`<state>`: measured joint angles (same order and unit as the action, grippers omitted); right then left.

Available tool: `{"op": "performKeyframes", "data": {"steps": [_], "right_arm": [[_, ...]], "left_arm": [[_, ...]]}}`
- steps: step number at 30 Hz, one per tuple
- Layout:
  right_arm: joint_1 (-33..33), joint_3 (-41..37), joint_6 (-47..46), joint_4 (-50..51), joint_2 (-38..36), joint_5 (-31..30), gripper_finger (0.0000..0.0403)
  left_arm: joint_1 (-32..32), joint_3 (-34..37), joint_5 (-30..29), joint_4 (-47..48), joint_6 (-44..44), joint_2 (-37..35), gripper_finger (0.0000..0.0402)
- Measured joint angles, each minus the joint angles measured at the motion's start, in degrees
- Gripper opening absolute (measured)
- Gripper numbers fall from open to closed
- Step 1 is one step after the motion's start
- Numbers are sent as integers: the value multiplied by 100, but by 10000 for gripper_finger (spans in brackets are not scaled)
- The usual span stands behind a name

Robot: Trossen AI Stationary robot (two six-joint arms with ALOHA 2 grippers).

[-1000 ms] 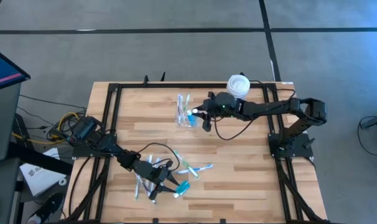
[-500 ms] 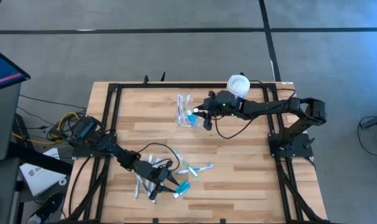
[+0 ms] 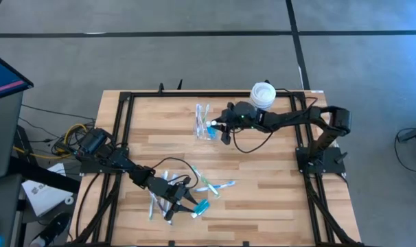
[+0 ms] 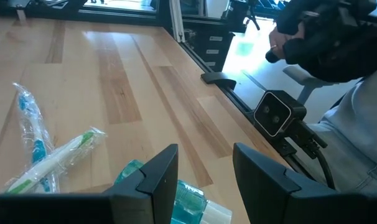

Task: Pick & Place toothbrushing station
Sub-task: Put the bottom mouthwash into the transparent organizer, then put the mouthwash into the transparent organizer

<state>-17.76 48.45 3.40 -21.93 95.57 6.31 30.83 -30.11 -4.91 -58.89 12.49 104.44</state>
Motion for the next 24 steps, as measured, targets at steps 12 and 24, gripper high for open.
{"op": "performKeyframes", "data": {"steps": [12,24], "right_arm": [[-15,2,-39,-57,44,0,106],[-77,2,-39,-39,44,282,128]], "left_arm": [[0,0,4,6,0,0,149],[0,0,17,9,0,0,149]]}}
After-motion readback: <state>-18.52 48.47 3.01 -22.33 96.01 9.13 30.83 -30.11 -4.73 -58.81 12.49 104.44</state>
